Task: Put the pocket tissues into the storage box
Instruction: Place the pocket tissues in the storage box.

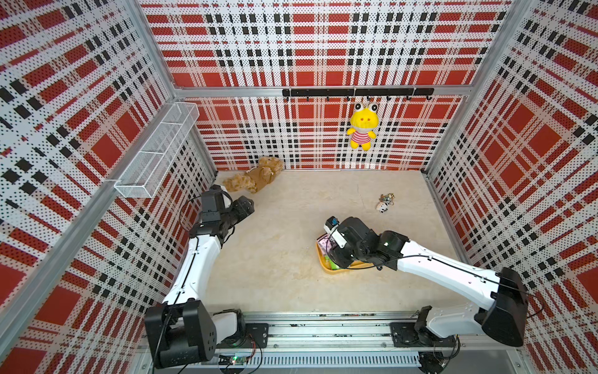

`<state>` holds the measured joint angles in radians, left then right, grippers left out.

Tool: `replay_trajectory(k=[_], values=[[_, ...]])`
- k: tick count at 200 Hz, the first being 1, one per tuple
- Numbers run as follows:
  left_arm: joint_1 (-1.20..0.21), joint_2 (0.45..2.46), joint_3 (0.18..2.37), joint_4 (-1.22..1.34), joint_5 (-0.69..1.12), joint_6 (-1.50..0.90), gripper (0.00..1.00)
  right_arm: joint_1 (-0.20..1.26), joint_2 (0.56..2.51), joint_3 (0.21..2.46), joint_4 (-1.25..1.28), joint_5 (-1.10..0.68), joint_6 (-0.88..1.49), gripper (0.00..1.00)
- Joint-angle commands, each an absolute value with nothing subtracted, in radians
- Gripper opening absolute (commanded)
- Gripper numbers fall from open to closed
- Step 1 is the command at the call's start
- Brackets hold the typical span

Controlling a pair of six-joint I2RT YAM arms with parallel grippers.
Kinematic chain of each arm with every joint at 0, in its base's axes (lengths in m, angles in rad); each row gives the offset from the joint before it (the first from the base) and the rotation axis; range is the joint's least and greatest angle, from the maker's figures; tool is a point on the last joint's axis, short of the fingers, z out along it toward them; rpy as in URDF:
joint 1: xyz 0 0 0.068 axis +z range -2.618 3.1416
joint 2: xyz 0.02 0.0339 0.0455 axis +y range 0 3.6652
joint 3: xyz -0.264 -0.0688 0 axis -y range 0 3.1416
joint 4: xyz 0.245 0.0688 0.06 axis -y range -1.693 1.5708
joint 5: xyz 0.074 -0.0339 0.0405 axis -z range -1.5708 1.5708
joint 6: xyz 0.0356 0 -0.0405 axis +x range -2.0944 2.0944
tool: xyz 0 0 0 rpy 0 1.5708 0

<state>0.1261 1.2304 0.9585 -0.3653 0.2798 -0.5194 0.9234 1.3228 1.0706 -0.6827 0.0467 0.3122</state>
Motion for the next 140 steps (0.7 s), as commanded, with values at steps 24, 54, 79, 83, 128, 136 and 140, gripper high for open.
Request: replay_trajectory(k=[24,54,79,83,128,136,140], values=[[0.109,1.238,0.977,-0.324,0.256,-0.534,0.80,0.871,1.246,0.966,-0.744,0.042,0.326,0.47],[0.105,1.241,0.971,-0.317,0.252,-0.534,0.80,0.858,1.262,0.928,-0.728,0.013,0.308,0.47],[0.105,1.238,0.964,-0.317,0.247,-0.531,0.80,0.854,1.293,0.917,-0.726,-0.001,0.291,0.47],[0.105,1.239,0.963,-0.316,0.247,-0.530,0.80,0.854,1.298,0.917,-0.727,-0.001,0.288,0.47],[0.107,1.243,0.951,-0.311,0.246,-0.525,0.80,0.847,1.358,0.925,-0.698,-0.011,0.269,0.48],[0.107,1.244,0.950,-0.309,0.245,-0.525,0.80,0.847,1.369,0.930,-0.693,-0.012,0.266,0.48],[0.107,1.244,0.948,-0.308,0.245,-0.525,0.80,0.847,1.376,0.932,-0.691,-0.012,0.263,0.48]])
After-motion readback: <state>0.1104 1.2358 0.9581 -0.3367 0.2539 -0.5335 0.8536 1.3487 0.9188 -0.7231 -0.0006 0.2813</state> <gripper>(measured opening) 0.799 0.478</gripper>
